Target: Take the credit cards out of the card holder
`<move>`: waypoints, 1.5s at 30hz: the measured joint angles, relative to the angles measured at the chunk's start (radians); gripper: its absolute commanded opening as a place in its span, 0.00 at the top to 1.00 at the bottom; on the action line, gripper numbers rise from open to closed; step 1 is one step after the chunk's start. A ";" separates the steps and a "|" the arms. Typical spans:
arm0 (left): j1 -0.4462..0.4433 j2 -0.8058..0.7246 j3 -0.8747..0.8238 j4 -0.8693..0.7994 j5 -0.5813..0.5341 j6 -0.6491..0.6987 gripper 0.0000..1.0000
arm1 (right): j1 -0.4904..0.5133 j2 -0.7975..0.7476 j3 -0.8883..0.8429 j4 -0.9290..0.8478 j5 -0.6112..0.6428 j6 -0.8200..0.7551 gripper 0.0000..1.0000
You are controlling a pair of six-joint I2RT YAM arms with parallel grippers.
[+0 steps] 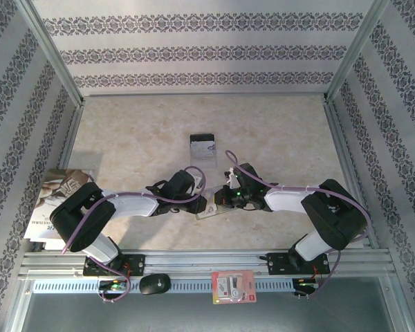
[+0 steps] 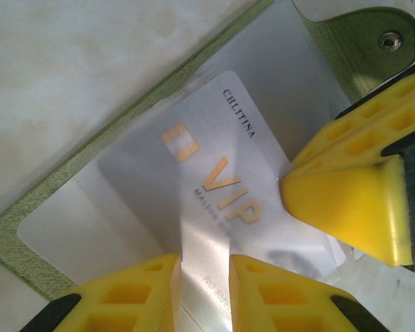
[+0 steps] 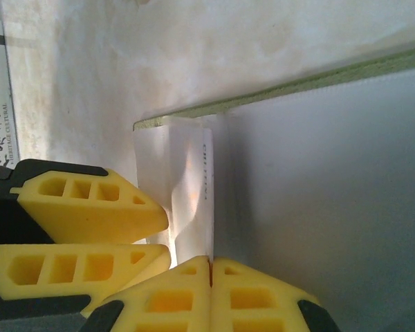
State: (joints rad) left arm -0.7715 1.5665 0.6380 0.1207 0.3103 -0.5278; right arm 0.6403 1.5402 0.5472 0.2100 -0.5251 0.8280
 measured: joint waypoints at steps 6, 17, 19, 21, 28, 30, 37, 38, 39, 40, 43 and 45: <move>-0.005 0.000 0.005 0.000 -0.002 0.000 0.75 | 0.018 0.008 0.027 -0.041 0.016 -0.019 1.00; -0.032 -0.018 0.044 0.000 -0.019 0.000 0.77 | 0.019 0.009 0.028 -0.049 0.020 -0.023 1.00; -0.034 0.003 0.047 -0.001 -0.019 0.000 0.79 | 0.019 0.009 0.028 -0.049 0.020 -0.023 1.00; -0.034 0.022 0.047 -0.003 -0.023 0.000 0.79 | 0.018 0.009 0.028 -0.050 0.020 -0.024 1.00; -0.034 0.047 0.045 0.006 -0.026 0.000 0.81 | 0.009 -0.002 0.025 -0.064 0.027 -0.027 1.00; -0.034 0.046 0.041 0.015 -0.026 0.000 0.81 | 0.003 -0.012 0.018 -0.064 0.027 -0.030 1.00; -0.032 0.045 0.021 0.017 -0.030 0.001 0.81 | -0.033 -0.075 -0.016 -0.093 0.039 -0.049 1.00; -0.032 0.045 0.021 0.017 -0.030 0.001 0.82 | -0.037 -0.082 -0.019 -0.100 0.040 -0.050 1.00; -0.032 0.045 0.021 0.017 -0.030 0.001 0.82 | -0.043 -0.090 -0.021 -0.110 0.045 -0.055 1.00; -0.032 0.045 0.021 0.017 -0.030 0.001 0.82 | -0.050 -0.100 -0.025 -0.119 0.050 -0.059 1.00; -0.032 0.045 0.020 0.019 -0.030 0.001 0.82 | -0.062 -0.130 -0.031 -0.148 0.062 -0.077 1.00; -0.029 0.045 0.020 0.019 -0.029 0.001 0.82 | -0.065 -0.147 -0.031 -0.171 0.065 -0.095 1.00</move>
State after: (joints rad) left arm -0.8009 1.6115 0.6582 0.1402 0.2810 -0.5270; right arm 0.5751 1.3930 0.5163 0.0391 -0.4599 0.7330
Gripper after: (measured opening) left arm 0.182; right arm 0.045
